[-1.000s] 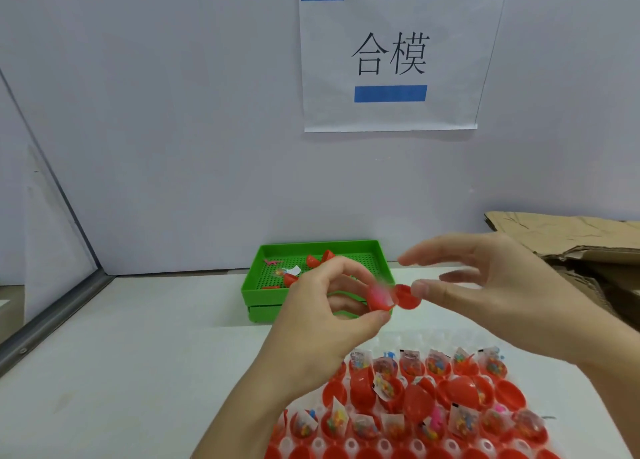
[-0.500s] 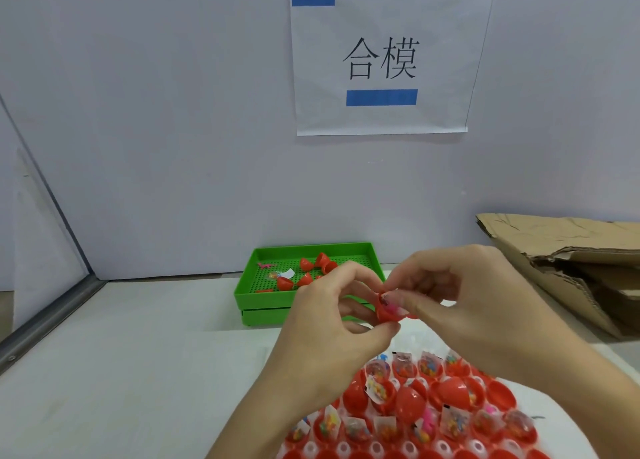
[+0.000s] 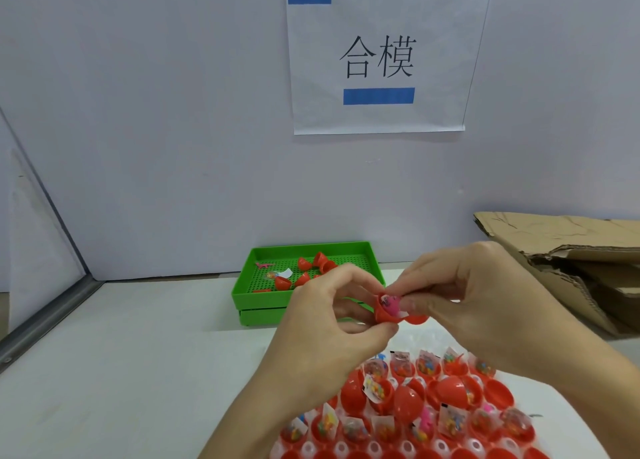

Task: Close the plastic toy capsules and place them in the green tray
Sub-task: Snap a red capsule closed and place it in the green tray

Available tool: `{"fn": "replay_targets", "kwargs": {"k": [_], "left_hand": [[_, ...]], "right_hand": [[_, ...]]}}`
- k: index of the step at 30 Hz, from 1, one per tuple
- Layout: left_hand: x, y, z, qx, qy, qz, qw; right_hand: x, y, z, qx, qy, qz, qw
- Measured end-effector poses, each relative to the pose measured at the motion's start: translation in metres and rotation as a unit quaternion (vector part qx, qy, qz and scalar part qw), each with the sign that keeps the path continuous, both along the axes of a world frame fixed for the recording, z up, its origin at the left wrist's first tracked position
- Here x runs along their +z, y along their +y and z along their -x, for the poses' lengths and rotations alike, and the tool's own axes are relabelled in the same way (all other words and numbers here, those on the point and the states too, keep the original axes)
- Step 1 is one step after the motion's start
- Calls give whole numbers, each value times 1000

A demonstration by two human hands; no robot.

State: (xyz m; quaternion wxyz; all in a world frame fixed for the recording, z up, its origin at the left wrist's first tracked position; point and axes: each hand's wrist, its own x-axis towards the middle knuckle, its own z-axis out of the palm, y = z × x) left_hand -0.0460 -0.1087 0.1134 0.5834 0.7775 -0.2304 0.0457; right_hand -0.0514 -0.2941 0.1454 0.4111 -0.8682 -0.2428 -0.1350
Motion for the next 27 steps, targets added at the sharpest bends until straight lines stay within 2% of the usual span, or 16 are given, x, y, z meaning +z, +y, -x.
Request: {"fn": "replay_targets", "kwargs": {"k": [9,16,27], "left_hand": [[-1,-1,2,2,-7,-6,1000],[-2,-3,2,25,-48,0,999],[-2,-1,-1,61,-66,9,996]], "right_hand": [[-5,6,2,-27,-27,-7,999],[-3,9,3,-20,1,-62,998],[3,6,7,15,8,-92,996]]}}
